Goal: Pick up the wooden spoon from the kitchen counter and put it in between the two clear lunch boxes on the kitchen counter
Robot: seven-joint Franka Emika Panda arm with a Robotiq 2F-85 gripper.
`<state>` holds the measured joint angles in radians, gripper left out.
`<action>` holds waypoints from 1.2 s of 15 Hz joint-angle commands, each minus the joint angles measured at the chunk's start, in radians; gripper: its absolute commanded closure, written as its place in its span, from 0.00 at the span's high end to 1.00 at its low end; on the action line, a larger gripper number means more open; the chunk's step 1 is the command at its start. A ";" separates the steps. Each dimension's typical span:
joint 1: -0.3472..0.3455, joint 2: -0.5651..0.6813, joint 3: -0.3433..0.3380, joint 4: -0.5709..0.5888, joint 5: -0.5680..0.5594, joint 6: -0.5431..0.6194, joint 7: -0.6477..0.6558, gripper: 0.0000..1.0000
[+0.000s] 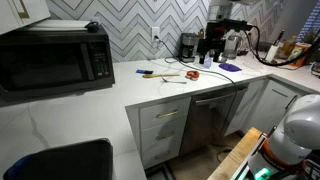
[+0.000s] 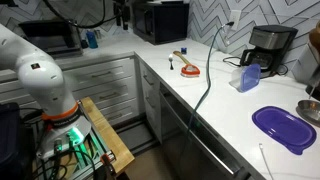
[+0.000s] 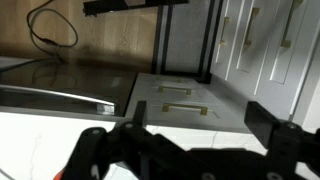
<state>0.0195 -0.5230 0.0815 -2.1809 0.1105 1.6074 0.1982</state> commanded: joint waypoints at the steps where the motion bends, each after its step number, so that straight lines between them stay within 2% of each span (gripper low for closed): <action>1: -0.001 0.001 0.001 0.002 0.000 -0.002 0.000 1.00; 8: -0.001 0.001 0.001 0.003 0.000 -0.002 0.000 1.00; 10: -0.015 0.038 -0.001 0.022 -0.029 0.030 0.002 1.00; 12: -0.017 0.107 -0.010 0.054 -0.050 0.071 -0.039 1.00; 18: 0.002 0.372 -0.055 0.181 -0.045 0.280 -0.315 1.00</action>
<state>0.0097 -0.3033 0.0597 -2.1031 0.0769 1.8163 0.0044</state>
